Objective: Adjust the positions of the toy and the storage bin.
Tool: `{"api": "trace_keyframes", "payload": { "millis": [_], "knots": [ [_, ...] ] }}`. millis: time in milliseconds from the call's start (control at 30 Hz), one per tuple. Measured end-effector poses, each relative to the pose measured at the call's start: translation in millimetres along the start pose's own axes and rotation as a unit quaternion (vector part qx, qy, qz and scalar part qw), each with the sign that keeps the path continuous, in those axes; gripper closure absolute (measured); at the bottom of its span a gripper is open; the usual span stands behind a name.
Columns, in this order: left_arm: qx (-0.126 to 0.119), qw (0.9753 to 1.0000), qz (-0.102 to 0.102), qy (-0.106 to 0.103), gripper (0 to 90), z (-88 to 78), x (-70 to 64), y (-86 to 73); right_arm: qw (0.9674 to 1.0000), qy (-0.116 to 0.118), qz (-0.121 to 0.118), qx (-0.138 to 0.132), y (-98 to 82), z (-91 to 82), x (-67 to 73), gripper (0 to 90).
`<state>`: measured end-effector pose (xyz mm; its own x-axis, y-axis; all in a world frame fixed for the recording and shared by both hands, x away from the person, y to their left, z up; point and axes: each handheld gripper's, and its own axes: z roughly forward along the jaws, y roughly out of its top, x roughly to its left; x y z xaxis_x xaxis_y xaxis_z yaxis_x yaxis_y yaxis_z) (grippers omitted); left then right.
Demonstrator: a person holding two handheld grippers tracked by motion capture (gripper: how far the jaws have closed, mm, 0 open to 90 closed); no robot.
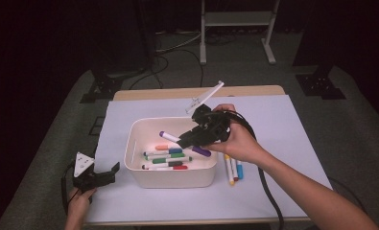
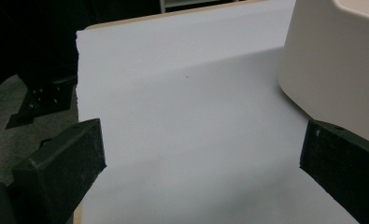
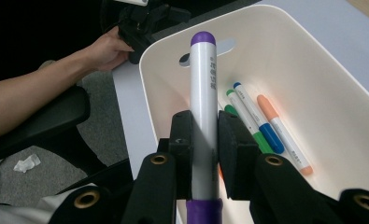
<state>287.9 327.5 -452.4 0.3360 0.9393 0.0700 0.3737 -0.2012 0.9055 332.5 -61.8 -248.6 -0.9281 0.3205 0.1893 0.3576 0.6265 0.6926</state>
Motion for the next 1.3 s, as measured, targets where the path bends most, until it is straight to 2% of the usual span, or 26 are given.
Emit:
{"api": "trace_keyframes", "payload": {
  "millis": [633, 833, 1067, 1300],
  "knots": [
    [-0.001, 1.0, -0.001, -0.001, 0.0, 0.1, -0.1, 0.0, 0.9994, 0.007, -0.017, 0.029, 10.3, 39.4, -3.3, 75.7],
    [-0.002, 1.0, -0.002, -0.001, 0.0, 0.0, 0.0, -0.1, 0.9991, 0.017, -0.024, 0.03, 11.8, 52.4, -3.9, 75.6],
    [-0.003, 1.0, -0.004, -0.002, 0.0, -0.2, -0.1, -0.2, 0.9982, 0.025, -0.031, 0.044, 10.0, 75.7, -7.1, 75.6],
    [-0.003, 1.0, -0.003, -0.003, 0.0, -0.1, 0.3, -0.1, 0.9965, 0.024, -0.05, 0.063, 9.0, 98.1, -8.6, 75.6]
  ]
}}
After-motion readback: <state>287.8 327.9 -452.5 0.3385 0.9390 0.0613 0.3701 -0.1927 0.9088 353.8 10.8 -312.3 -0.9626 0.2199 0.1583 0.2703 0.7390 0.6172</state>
